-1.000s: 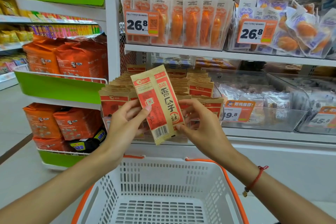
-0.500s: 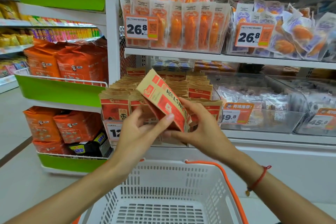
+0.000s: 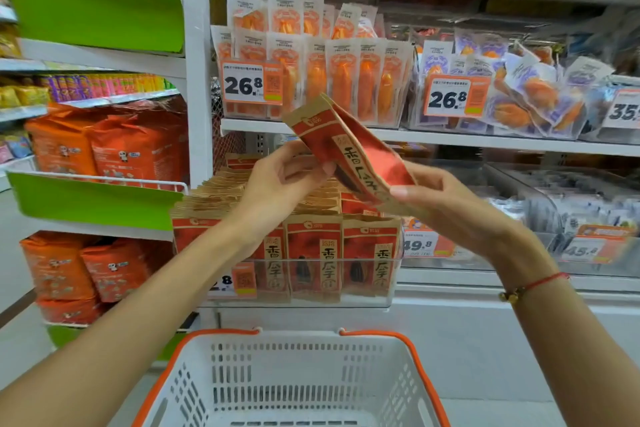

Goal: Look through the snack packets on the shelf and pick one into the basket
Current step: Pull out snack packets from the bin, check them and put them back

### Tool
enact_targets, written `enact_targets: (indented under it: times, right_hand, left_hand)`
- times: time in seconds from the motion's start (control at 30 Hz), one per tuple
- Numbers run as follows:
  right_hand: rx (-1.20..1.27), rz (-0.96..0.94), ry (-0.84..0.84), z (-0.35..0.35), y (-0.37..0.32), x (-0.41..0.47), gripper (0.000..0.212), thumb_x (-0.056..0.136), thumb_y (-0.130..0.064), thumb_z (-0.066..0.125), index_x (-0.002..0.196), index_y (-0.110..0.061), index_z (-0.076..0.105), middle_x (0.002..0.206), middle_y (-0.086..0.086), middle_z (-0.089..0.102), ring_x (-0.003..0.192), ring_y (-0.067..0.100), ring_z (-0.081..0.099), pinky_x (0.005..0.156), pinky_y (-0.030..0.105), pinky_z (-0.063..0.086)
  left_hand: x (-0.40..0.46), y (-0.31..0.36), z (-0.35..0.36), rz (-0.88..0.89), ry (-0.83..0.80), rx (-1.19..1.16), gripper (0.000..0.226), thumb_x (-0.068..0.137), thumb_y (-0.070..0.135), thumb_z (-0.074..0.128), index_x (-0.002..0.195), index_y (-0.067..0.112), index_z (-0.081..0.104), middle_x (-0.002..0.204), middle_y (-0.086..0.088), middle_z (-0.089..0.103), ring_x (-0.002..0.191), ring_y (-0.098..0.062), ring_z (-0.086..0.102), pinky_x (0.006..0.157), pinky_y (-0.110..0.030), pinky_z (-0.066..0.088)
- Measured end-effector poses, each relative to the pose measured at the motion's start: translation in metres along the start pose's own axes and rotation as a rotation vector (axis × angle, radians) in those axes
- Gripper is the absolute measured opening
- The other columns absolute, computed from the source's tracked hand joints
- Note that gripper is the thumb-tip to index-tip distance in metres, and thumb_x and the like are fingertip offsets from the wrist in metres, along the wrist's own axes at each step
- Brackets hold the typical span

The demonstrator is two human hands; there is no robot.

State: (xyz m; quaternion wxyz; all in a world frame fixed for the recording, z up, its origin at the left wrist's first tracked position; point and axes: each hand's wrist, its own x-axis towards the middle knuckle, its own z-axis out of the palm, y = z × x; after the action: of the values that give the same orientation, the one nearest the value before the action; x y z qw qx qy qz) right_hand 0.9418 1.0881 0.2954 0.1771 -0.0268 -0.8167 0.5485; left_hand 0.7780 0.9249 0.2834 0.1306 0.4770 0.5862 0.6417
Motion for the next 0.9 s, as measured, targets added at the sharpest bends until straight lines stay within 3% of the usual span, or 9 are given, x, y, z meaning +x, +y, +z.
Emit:
enact_targets:
  times: [0.07,0.17,0.27,0.4,0.5,0.6,0.77,0.9]
  right_hand:
    - [-0.066,-0.018,0.111,-0.013,-0.010,0.002,0.047,0.081,-0.037,0.068,0.124,-0.018,0.065,0.120,0.006,0.069,0.114,0.024,0.064,0.101,0.041,0.042]
    - [-0.241,0.006,0.264,-0.029,-0.025,0.006,0.026,0.088,-0.026,0.066,0.115,-0.023,0.068,0.106,0.000,0.074,0.100,0.014,0.069,0.096,0.039,0.049]
    - [-0.393,0.002,0.289,-0.035,-0.030,0.014,0.027,0.086,-0.020,0.069,0.113,-0.023,0.069,0.107,-0.003,0.073,0.102,0.011,0.068,0.097,0.038,0.051]
    - [-0.488,-0.025,0.294,-0.031,-0.026,0.033,0.018,0.090,-0.017,0.066,0.107,-0.023,0.070,0.103,-0.006,0.073,0.100,0.008,0.067,0.091,0.028,0.051]
    - [-0.585,-0.018,0.293,-0.030,-0.016,0.042,0.015,0.093,-0.014,0.062,0.103,-0.021,0.072,0.098,-0.007,0.073,0.091,0.000,0.067,0.079,0.016,0.052]
    - [-0.525,-0.026,0.347,-0.031,-0.002,0.048,0.017,0.093,-0.012,0.063,0.096,-0.026,0.073,0.092,-0.009,0.074,0.086,0.000,0.069,0.074,0.012,0.053]
    - [-0.376,-0.075,0.426,-0.030,0.004,0.053,0.017,0.094,-0.010,0.061,0.101,-0.023,0.070,0.088,-0.013,0.071,0.076,-0.007,0.067,0.065,0.008,0.050]
    - [-0.348,0.073,0.350,-0.031,0.008,0.053,0.016,0.095,-0.007,0.058,0.098,-0.016,0.070,0.088,-0.002,0.073,0.072,0.001,0.069,0.067,0.012,0.054]
  left_hand:
    - [0.011,-0.001,0.008,-0.009,0.070,-0.028,0.022,0.086,0.020,0.070,0.107,0.019,0.063,0.104,0.004,0.073,0.091,0.005,0.066,0.071,-0.004,0.046]
    - [0.020,-0.009,0.022,-0.011,0.145,-0.043,0.018,0.087,0.015,0.071,0.104,0.013,0.065,0.096,0.006,0.072,0.080,0.011,0.066,0.065,0.000,0.044]
    - [0.028,-0.021,0.031,-0.015,0.194,0.019,0.018,0.085,0.014,0.073,0.101,0.010,0.067,0.091,0.007,0.072,0.079,0.007,0.067,0.068,-0.004,0.047]
    - [0.037,-0.031,0.032,0.003,0.216,0.231,0.011,0.084,0.024,0.075,0.085,0.025,0.064,0.087,0.011,0.073,0.082,0.002,0.068,0.073,-0.011,0.050]
    - [0.040,-0.035,0.030,0.000,0.172,0.408,0.015,0.085,0.034,0.073,0.096,0.026,0.067,0.090,0.012,0.074,0.085,0.003,0.066,0.077,-0.018,0.052]
    - [0.044,-0.036,0.027,0.004,0.139,0.523,0.021,0.087,0.041,0.069,0.101,0.026,0.068,0.094,0.011,0.074,0.090,-0.004,0.067,0.094,-0.038,0.050]
    - [0.048,-0.024,0.022,0.079,0.129,0.610,0.026,0.092,0.046,0.059,0.106,0.027,0.070,0.105,0.010,0.072,0.105,-0.009,0.064,0.102,-0.040,0.045]
    - [0.051,-0.028,0.019,0.052,0.072,0.698,0.030,0.090,0.048,0.061,0.109,0.027,0.069,0.107,0.010,0.071,0.107,-0.011,0.063,0.105,-0.046,0.041]
